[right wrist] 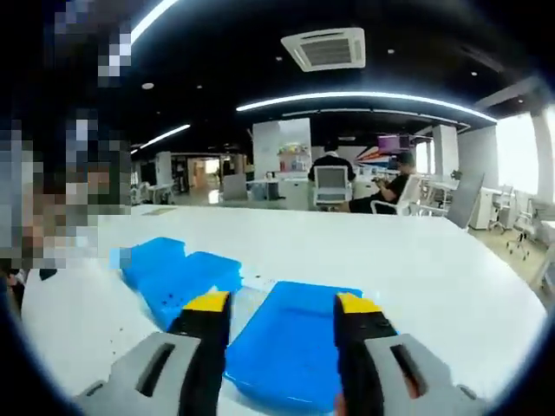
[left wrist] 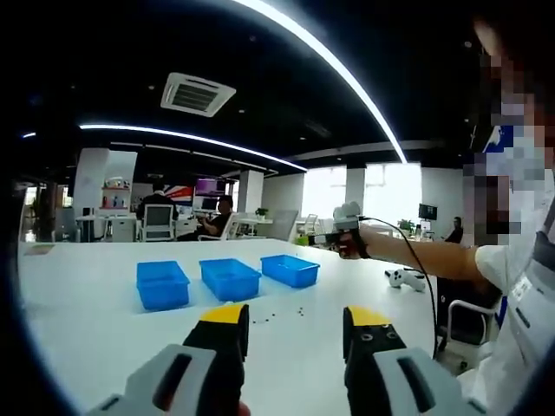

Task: Pick up the resistors one by one and place each resistor into its matching bin, sorting the parts by color and model until every resistor is separated into the correct bin for its type

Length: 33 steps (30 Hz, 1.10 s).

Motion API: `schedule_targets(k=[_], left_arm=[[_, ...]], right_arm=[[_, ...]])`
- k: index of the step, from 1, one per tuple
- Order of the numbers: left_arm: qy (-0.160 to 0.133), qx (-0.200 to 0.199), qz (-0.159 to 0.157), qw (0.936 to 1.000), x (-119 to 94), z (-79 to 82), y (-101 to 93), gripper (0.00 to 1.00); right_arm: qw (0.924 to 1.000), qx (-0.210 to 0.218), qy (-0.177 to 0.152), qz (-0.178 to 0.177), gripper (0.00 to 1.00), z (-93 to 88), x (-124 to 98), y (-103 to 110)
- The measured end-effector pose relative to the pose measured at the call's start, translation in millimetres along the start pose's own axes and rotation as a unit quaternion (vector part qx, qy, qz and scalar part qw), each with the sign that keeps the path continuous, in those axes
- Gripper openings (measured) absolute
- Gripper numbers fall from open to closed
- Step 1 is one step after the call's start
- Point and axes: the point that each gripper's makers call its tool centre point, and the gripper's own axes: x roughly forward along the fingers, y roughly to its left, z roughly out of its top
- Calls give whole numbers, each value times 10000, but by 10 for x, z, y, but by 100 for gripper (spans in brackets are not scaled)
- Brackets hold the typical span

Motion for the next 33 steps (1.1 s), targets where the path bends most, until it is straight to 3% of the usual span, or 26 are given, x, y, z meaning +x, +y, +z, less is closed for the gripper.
schedule_targets(k=[12, 21, 26, 33], left_arm=[[3, 24, -9, 10000, -2, 5, -12, 45], [-3, 7, 8, 10000, -8, -6, -7, 44], [0, 1, 21, 10000, -1, -7, 2, 44], [7, -1, 27, 10000, 3, -10, 1, 44]], right_arm=[[9991, -88, -349, 240, 60, 181, -262, 282], [9935, -206, -853, 719, 56, 311, -780, 790], [9890, -302, -1120, 915, 48, 369, -1145, 1006], [9861, -566, -1180, 1020, 48, 250, -1557, 1173]])
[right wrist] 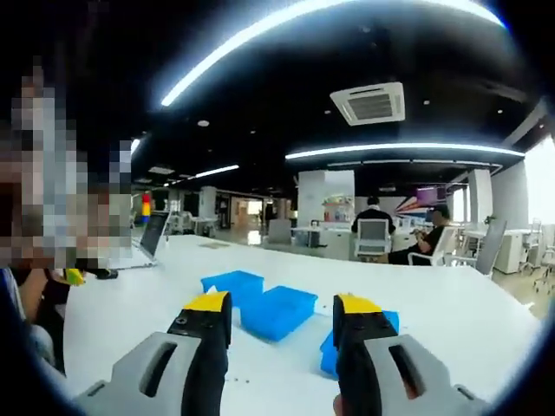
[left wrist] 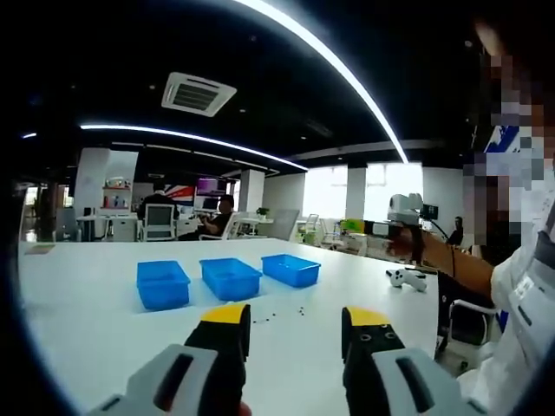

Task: Pick up the resistors one by one and place each resistor into its matching bin, sorting the parts by color and model until every resistor is separated into the correct bin for its type

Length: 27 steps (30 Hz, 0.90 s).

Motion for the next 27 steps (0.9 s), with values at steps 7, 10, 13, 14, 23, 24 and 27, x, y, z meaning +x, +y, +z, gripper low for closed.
schedule_targets(k=[7, 10, 13, 14, 23, 24, 27], left_arm=[[3, -2, 10, 10000, 2, -2, 3, 44], [-3, -4, 17, 10000, -1, 0, 11, 43], [8, -13, 2, 10000, 5, -14, 3, 43], [12, -15, -1, 10000, 6, -21, 0, 43], [6, -50, 11, 10000, 13, -30, 1, 43], [-2, -49, 16, 10000, 12, -25, 0, 43], [-6, -49, 17, 10000, 10, -22, -1, 43]], right_arm=[[9994, 280, 162, 136, 48, -143, -356, 178], [9991, 330, 241, 88, 48, -235, -513, 206], [9989, 324, 345, 30, 47, -335, -657, 262], [9990, 267, 359, 26, 46, -361, -697, 286], [9986, -30, 385, 349, 47, -526, -878, 552], [9986, -19, 393, 353, 47, -537, -877, 553], [9984, -15, 440, 365, 48, -546, -873, 547]])
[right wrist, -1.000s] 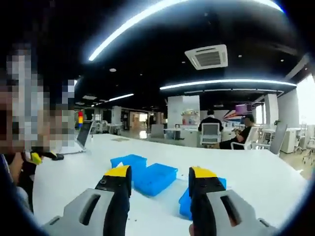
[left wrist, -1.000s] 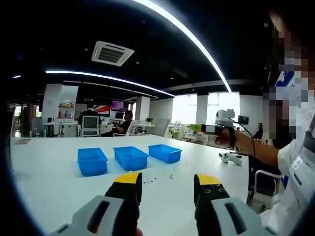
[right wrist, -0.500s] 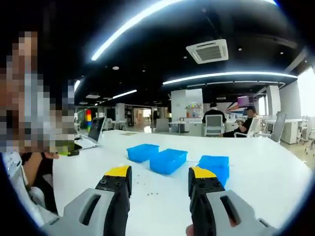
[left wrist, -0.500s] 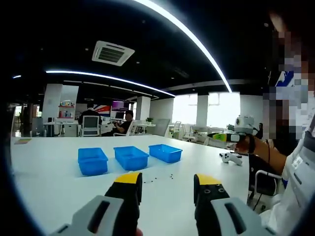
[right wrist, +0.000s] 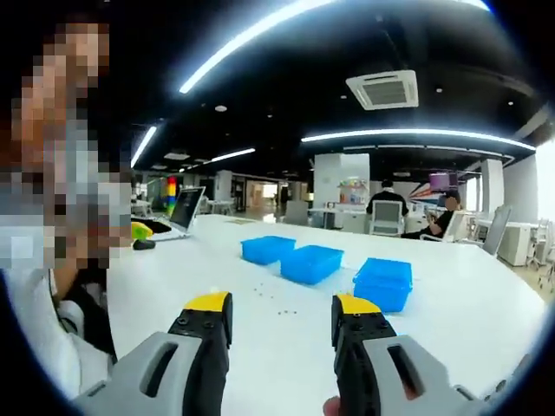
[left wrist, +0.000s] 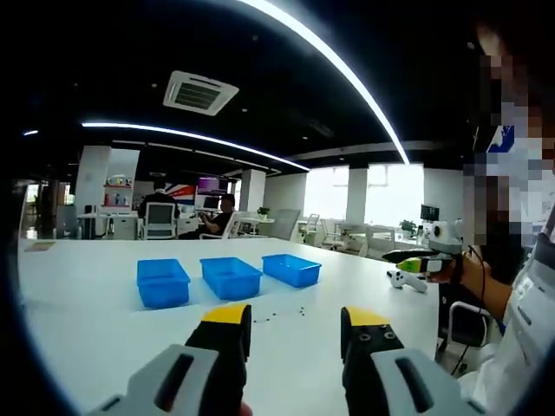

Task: Pick up the resistors one by one and place each resistor into its matching bin, sorting the parts by color and model until every resistor is separated into the correct bin for its type

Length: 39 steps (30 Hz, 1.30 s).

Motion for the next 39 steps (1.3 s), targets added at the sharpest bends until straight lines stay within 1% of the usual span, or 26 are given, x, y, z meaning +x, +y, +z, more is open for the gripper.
schedule_targets(k=[3, 5, 7, 9, 10, 13, 15, 19, 21, 22, 25, 28, 30, 31, 33, 35, 37, 38, 39], left_arm=[[11, 5, 5, 10000, 4, -3, 6, 43], [21, 6, 0, 10000, 9, -8, 4, 43], [33, 11, -12, 10000, 14, -15, -2, 43], [41, 14, -16, 10000, 16, -19, -5, 43], [40, 17, -15, 10000, 14, -18, -4, 42], [16, 5, 9, 10000, -1, -2, 19, 42], [17, 3, 23, 10000, -4, -6, 25, 42], [30, 6, 20, 10000, -4, -19, 19, 42], [35, 4, 17, 10000, -6, -20, 22, 42], [41, 3, 15, 10000, -7, -22, 23, 42], [60, -3, 6, 10000, -3, -37, 16, 42], [50, 10, 7, 10000, -12, -28, 14, 42], [20, 8, 20, 10000, -25, -9, 23, 42], [13, 8, 25, 10000, -31, -4, 29, 41], [8, 8, 32, 10000, -41, -1, 37, 41], [3, 1, 41, 10000, -46, -1, 47, 41], [-2, -8, 44, 10000, -49, 1, 57, 41], [-3, -9, 43, 10000, -50, 2, 58, 41], [-4, -9, 36, 10000, -52, 1, 56, 41]], right_arm=[[10000, -68, 62, 25, 47, 30, 19, -10], [9997, -183, 149, 84, 43, 71, 51, -5], [9988, -348, 313, 172, 42, 95, 122, -15], [9973, -379, 581, 243, 42, 61, 204, -40], [9966, -419, 661, 271, 42, 50, 233, -47], [9900, -783, 1098, 425, 40, -30, 365, -52], [9852, -952, 1326, 520, 40, -52, 491, -40], [9783, -977, 1684, 706, 36, -80, 732, -16], [9720, -973, 1963, 847, 35, -137, 858, 9], [9701, -969, 2050, 865, 33, -154, 907, 13], [9588, -974, 2447, 1063, 31, -234, 1133, 83], [9469, -805, 2815, 1330, 31, -301, 1356, 205], [9394, -726, 3062, 1361, 31, -366, 1463, 248], [9381, -758, 3091, 1365, 30, -383, 1531, 268], [9296, -860, 3278, 1448, 29, -461, 1612, 320], [9252, -874, 3382, 1483, 27, -518, 1691, 359], [9161, -975, 3554, 1580, 27, -602, 1774, 387], [9146, -991, 3583, 1591, 27, -615, 1791, 384], [9071, -1150, 3719, 1603, 27, -690, 1881, 345]])
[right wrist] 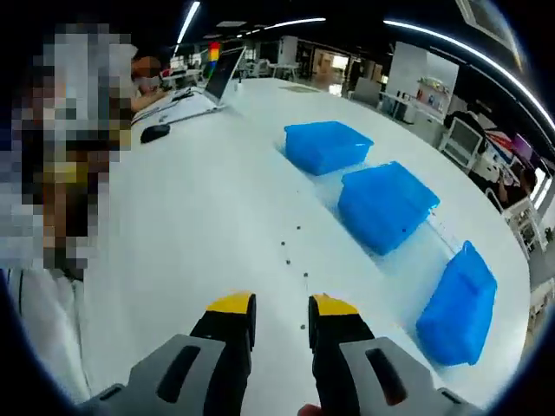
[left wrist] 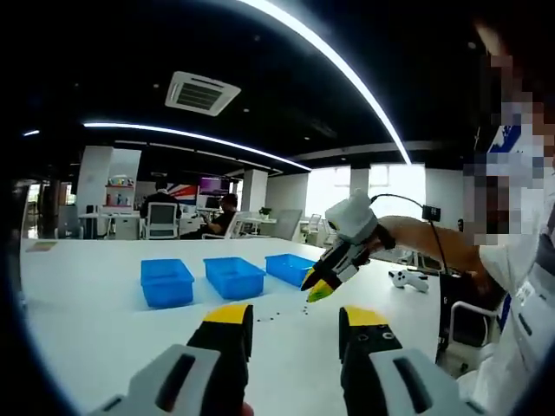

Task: Pick up the resistors one by one and place each resistor into its matching bin, sorting the parts by color and model until every resistor is separated into the correct bin for its type

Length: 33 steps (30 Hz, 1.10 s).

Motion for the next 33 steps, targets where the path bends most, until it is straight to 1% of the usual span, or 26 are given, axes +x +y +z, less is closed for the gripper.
schedule_targets(k=[1, 3, 5, 8, 13, 16, 17, 18, 19, 21, 26, 27, 28, 29, 30, 32, 33], left_arm=[[-4, -1, -1, 10000, -2, 2, 0, 41], [-8, 1, -7, 10000, -4, 3, 1, 41], [-9, -13, 10, 10000, -5, 2, 19, 41], [-9, -23, 38, 10000, -10, 0, 38, 41], [-15, -26, 40, 10000, -9, 0, 41, 41], [23, 11, 91, 10000, -5, -18, 53, 41], [26, 26, 97, 9999, -6, -16, 51, 41], [16, 33, 91, 10000, -7, -10, 47, 41], [5, 28, 82, 10000, -8, -4, 43, 41], [-9, 29, 73, 10000, -12, 8, 43, 41], [5, 19, 80, 10000, -5, -6, 48, 41], [11, 19, 77, 10000, -3, -9, 44, 41], [8, 24, 67, 10000, -3, -7, 32, 41], [3, 29, 58, 10000, -7, 0, 22, 41], [-4, 39, 60, 10000, -17, 13, 14, 41], [-29, 84, 62, 9999, -35, 43, -1, 41], [-39, 93, 59, 9999, -38, 51, -4, 41]], right_arm=[[9999, -108, 74, -23, 27, 3, 68, -57], [9997, -138, 204, -29, 26, -4, 199, -134], [9992, -169, 355, 60, 26, -32, 314, -147], [9985, -112, 514, 178, 25, -54, 428, -164], [9975, -41, 671, 215, 23, -81, 555, -201], [9970, -17, 741, 228, 23, -86, 611, -237], [9970, 48, 712, 287, 23, -54, 608, -256], [9970, 73, 725, 264, 24, -53, 623, -276], [9966, 130, 741, 321, 23, -80, 589, -190], [9963, 174, 761, 365, 21, -89, 589, -165], [9958, 14, 798, 452, 16, -94, 587, -113], [9956, 7, 806, 475, 15, -80, 599, -116], [9959, -6, 794, 438, 6, -76, 608, -137], [9965, -109, 812, 173, 5, -88, 620, -242], [9964, -26, 730, 438, 5, -47, 609, -181], [9963, -68, 682, 512, 4, -39, 620, -199], [9965, 6, 660, 518, 4, 5, 657, -315]])
